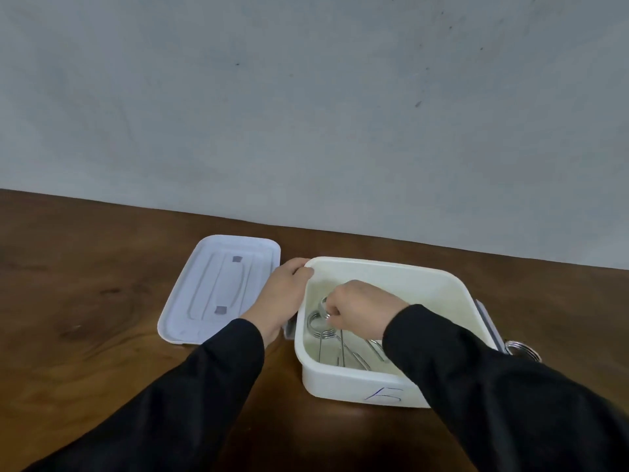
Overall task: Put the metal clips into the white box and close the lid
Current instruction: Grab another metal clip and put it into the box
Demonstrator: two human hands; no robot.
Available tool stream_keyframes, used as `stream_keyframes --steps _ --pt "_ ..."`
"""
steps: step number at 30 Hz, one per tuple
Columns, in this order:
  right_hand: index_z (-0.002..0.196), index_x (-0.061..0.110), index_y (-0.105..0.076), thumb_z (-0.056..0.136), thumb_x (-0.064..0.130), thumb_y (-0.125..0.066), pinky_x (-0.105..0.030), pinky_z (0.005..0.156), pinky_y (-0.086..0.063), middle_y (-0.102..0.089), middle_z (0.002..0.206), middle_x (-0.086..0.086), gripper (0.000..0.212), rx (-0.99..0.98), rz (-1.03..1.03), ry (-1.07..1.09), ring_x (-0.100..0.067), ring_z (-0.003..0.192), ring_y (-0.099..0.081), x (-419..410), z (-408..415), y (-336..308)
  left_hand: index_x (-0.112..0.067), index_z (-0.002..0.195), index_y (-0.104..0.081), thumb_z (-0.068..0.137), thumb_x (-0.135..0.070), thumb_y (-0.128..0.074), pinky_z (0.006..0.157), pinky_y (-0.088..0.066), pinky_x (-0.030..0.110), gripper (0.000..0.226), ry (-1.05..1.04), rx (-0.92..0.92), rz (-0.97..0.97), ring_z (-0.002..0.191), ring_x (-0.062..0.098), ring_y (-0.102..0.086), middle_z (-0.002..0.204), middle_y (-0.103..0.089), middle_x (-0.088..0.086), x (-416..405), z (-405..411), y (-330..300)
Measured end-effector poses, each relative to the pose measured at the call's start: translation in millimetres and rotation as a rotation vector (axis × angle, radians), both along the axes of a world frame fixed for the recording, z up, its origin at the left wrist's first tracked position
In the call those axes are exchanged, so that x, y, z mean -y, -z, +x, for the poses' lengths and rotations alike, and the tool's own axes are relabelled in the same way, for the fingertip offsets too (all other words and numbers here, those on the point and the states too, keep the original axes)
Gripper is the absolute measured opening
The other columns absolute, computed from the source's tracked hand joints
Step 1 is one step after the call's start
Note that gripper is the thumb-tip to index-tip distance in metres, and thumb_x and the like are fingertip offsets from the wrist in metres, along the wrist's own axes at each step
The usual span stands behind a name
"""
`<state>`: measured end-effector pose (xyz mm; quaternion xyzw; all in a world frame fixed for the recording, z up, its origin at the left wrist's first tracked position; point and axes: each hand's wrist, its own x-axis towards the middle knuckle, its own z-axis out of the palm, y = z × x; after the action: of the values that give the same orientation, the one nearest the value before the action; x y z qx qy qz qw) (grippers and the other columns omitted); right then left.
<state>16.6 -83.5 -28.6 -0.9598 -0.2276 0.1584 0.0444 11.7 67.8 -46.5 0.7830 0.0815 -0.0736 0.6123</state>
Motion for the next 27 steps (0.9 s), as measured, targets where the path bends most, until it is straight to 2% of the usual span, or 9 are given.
stream_keyframes --steps 3,5,7,11,14,16,18,22,27 --pt "0.078 0.012 -0.059 0.096 0.018 -0.059 -0.024 0.052 -0.029 -0.044 0.062 0.0 0.019 -0.002 -0.028 0.027 -0.018 0.057 -0.042 -16.4 6.5 17.3 -0.023 0.135 -0.063 0.107 -0.025 -0.039 0.094 -0.052 0.036 0.036 0.002 -0.003 0.009 0.112 0.019 -0.063 0.124 -0.068 0.0 -0.3 1.3 1.3" --pt "0.098 0.008 -0.067 0.096 0.013 -0.059 -0.027 0.071 -0.043 -0.051 0.077 -0.004 0.01 -0.015 -0.028 0.061 -0.023 0.069 -0.047 -25.8 11.5 27.6 -0.025 0.135 -0.062 0.108 -0.026 -0.039 0.096 -0.052 0.037 0.036 0.003 -0.003 0.017 0.113 0.02 -0.062 0.125 -0.067 -0.001 0.5 1.7 2.3" --pt "0.114 0.002 -0.067 0.097 0.012 -0.058 -0.035 0.086 -0.046 -0.055 0.092 -0.013 0.022 -0.056 -0.038 0.097 -0.026 0.081 -0.046 -31.3 15.2 35.6 -0.028 0.136 -0.06 0.108 -0.03 -0.039 0.095 -0.052 0.037 0.035 -0.003 0.0 0.038 0.113 0.02 -0.062 0.126 -0.066 -0.001 1.4 3.0 3.8" --pt "0.113 0.001 -0.067 0.096 0.013 -0.059 -0.035 0.072 -0.045 -0.069 0.111 -0.02 0.023 -0.046 -0.061 0.077 -0.027 0.078 -0.048 -33.7 20.5 42.3 -0.029 0.137 -0.059 0.109 -0.032 -0.038 0.094 -0.052 0.036 0.035 -0.009 -0.002 0.064 0.114 0.021 -0.061 0.127 -0.065 -0.001 2.9 3.6 4.4" --pt "0.113 0.002 -0.067 0.096 0.014 -0.059 -0.036 0.071 -0.045 -0.069 0.107 -0.02 0.023 -0.041 -0.058 0.09 -0.026 0.078 -0.049 -33.6 22.5 45.4 -0.029 0.137 -0.058 0.109 -0.032 -0.038 0.089 -0.05 0.033 0.034 -0.015 0.001 0.074 0.113 0.02 -0.061 0.126 -0.065 -0.002 3.1 3.2 3.6" --pt "0.116 0.001 -0.066 0.098 0.015 -0.056 -0.038 0.076 -0.047 -0.062 0.099 -0.019 0.024 -0.054 -0.048 0.099 -0.026 0.08 -0.047 -34.5 22.3 46.7 -0.029 0.136 -0.059 0.109 -0.032 -0.039 0.089 -0.05 0.033 0.034 -0.011 -0.002 0.067 0.112 0.02 -0.061 0.126 -0.065 -0.002 3.1 3.1 3.3" --pt "0.121 0.0 -0.064 0.102 0.013 -0.05 -0.039 0.09 -0.044 -0.057 0.102 -0.018 0.027 -0.09 -0.005 0.103 -0.025 0.085 -0.043 -33.3 24.6 50.3 -0.029 0.136 -0.06 0.108 -0.031 -0.039 0.087 -0.051 0.032 0.034 -0.009 -0.003 0.053 0.111 0.02 -0.062 0.125 -0.066 -0.002 2.6 2.8 2.9" --pt "0.106 0.0 -0.071 0.1 0.012 -0.049 -0.031 0.076 -0.04 -0.068 0.097 -0.015 0.026 -0.066 0.003 0.066 -0.026 0.078 -0.051 -23.4 28.1 47.5 -0.029 0.133 -0.061 0.108 -0.029 -0.04 0.078 -0.052 0.029 0.033 -0.01 -0.009 0.022 0.105 0.017 -0.063 0.121 -0.068 -0.003 1.3 1.9 1.7" --pt "0.093 0.005 -0.069 0.1 0.018 -0.047 -0.034 0.073 -0.046 -0.07 0.092 -0.011 0.027 -0.085 0.098 -0.009 -0.029 0.079 -0.059 -5.5 20.5 25.8 -0.026 0.127 -0.066 0.106 -0.025 -0.043 0.082 -0.054 0.032 0.031 -0.023 -0.014 -0.01 0.107 0.018 -0.065 0.117 -0.07 -0.003 1.3 -0.2 -1.0"
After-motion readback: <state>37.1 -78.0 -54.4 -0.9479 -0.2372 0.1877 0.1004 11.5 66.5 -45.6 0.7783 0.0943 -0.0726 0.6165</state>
